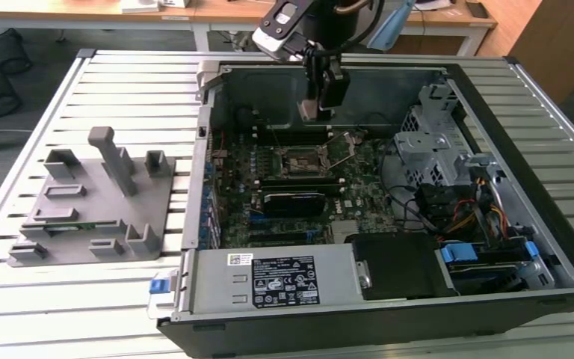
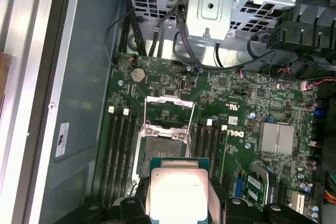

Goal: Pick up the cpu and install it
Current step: 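Place the cpu into insertion slot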

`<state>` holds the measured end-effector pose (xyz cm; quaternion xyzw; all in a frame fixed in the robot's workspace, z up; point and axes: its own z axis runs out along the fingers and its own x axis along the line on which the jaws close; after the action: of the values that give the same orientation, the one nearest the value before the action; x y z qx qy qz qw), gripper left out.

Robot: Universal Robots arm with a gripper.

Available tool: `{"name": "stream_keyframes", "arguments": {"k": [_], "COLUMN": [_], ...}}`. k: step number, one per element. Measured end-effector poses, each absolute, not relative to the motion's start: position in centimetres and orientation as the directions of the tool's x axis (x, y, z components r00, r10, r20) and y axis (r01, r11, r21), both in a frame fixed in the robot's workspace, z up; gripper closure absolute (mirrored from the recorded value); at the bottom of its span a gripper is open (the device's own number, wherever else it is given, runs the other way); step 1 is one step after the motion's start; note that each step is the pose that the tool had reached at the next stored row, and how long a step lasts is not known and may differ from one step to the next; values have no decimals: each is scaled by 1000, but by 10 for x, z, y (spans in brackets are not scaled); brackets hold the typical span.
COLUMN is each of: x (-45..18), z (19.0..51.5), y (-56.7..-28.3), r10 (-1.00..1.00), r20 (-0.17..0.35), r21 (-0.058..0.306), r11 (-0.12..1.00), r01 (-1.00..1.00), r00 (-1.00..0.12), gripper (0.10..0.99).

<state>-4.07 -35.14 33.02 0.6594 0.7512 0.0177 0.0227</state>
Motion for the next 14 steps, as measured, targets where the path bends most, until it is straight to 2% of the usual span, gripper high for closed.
{"name": "stream_keyframes", "arguments": {"k": [14], "x": [-41], "z": [324], "y": [-351], "r10": [992], "r20": [-11], "r21": [57], "r11": [130], "r01": [990], "r00": [-129], "gripper": [561]}}
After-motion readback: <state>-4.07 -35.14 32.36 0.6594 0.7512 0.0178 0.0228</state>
